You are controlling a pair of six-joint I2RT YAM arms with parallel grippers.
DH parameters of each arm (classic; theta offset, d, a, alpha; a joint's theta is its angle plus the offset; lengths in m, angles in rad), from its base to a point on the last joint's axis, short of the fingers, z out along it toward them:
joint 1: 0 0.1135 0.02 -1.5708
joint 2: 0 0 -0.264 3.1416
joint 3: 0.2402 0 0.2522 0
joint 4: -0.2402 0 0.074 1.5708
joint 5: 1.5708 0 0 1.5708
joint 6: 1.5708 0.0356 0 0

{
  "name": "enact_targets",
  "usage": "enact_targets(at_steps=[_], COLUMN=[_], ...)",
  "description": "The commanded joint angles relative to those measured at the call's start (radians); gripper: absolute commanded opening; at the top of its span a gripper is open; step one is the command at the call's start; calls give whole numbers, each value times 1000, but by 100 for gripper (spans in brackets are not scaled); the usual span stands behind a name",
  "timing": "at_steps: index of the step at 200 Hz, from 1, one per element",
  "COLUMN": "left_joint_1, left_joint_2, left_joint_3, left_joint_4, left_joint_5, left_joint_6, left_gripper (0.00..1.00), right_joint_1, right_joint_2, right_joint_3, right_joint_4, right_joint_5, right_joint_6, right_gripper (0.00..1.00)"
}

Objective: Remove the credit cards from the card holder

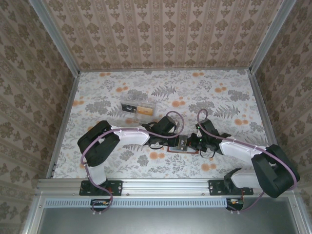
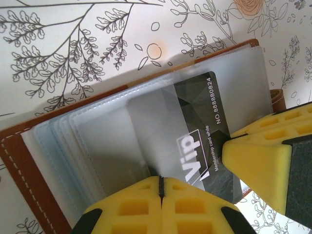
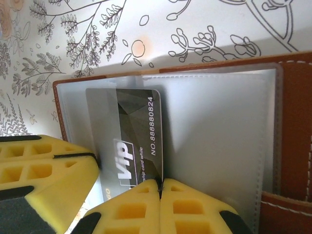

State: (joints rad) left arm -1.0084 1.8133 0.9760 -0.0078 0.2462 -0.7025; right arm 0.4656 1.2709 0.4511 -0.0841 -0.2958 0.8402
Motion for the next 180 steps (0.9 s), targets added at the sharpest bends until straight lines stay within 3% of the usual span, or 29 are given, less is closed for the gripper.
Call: enact_targets(at_steps=[1,73,129,157,180], left_joint_1=[-7,8,8,8,11], left_joint_2=[15,-3,-45,-110,-196], left_joint_3=[-22,-40,-29,-21,-29], left_joint_4=[-25,-22,-17,-21,-49], left_joint_5=[2,2,10,-1,-50], left_joint_6=[3,8,11,13,17], left_gripper=[1,1,3,10,27], right_joint_1=[-12,-99,-99,-100,-96], right_joint_2=[-40,-196,-442,-519,-494], right_joint_3=[-21,-67,-25,35,107], right_joint_4=[-60,-207,-417,-480,-502], right_joint_5=[45,80,142,137,115], right_joint_6=[-5,-32,-76,-125,-179], right_gripper=[0,0,0,0,0])
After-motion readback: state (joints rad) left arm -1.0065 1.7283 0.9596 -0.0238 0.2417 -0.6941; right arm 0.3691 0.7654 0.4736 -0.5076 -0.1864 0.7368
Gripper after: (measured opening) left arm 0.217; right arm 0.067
